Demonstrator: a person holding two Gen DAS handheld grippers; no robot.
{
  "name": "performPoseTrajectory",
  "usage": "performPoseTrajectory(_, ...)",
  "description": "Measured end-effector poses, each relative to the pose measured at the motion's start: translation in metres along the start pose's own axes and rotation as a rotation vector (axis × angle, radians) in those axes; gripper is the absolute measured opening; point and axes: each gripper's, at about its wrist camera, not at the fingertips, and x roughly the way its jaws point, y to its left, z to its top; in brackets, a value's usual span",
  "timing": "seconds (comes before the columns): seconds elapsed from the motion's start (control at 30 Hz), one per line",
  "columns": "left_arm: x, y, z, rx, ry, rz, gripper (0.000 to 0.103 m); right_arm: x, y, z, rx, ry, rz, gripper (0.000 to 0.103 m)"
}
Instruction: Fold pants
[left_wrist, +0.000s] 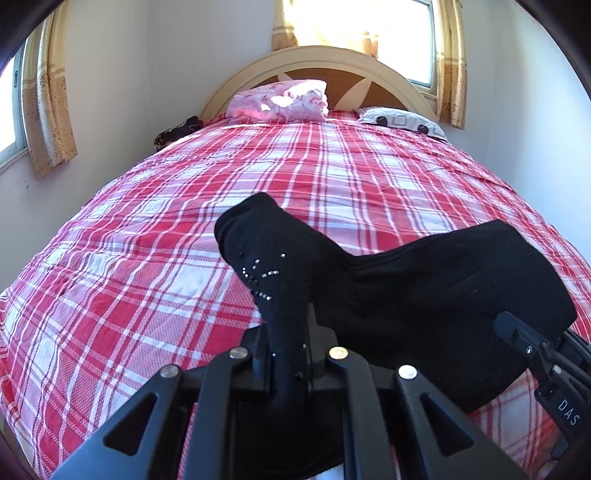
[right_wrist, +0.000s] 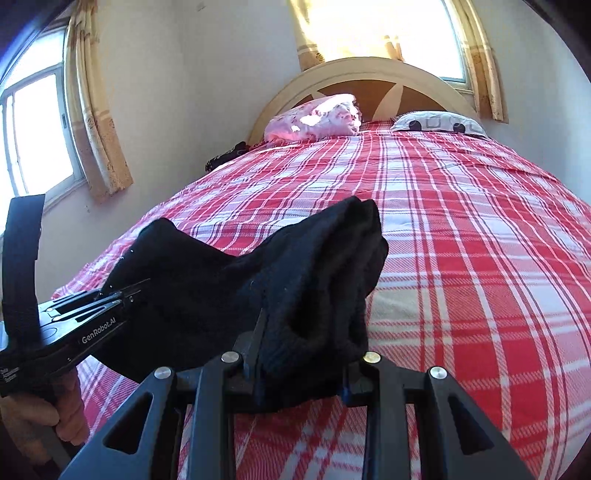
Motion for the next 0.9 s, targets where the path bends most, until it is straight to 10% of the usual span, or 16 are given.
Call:
performPoseTrajectory(0.37,-0.026,-0.011,-0.019,-0.010,-0.015,-0.031,0.013,-0.038,-0.019,-0.017,0.071,-0.001,-0.014,0.030)
performPoseTrajectory(0.9,-0.008,0.060,-0.030,-0.103,0.006,0.175,0.013,0.038,0.043,-0.015,-0.023,0.065,0.054,0.030)
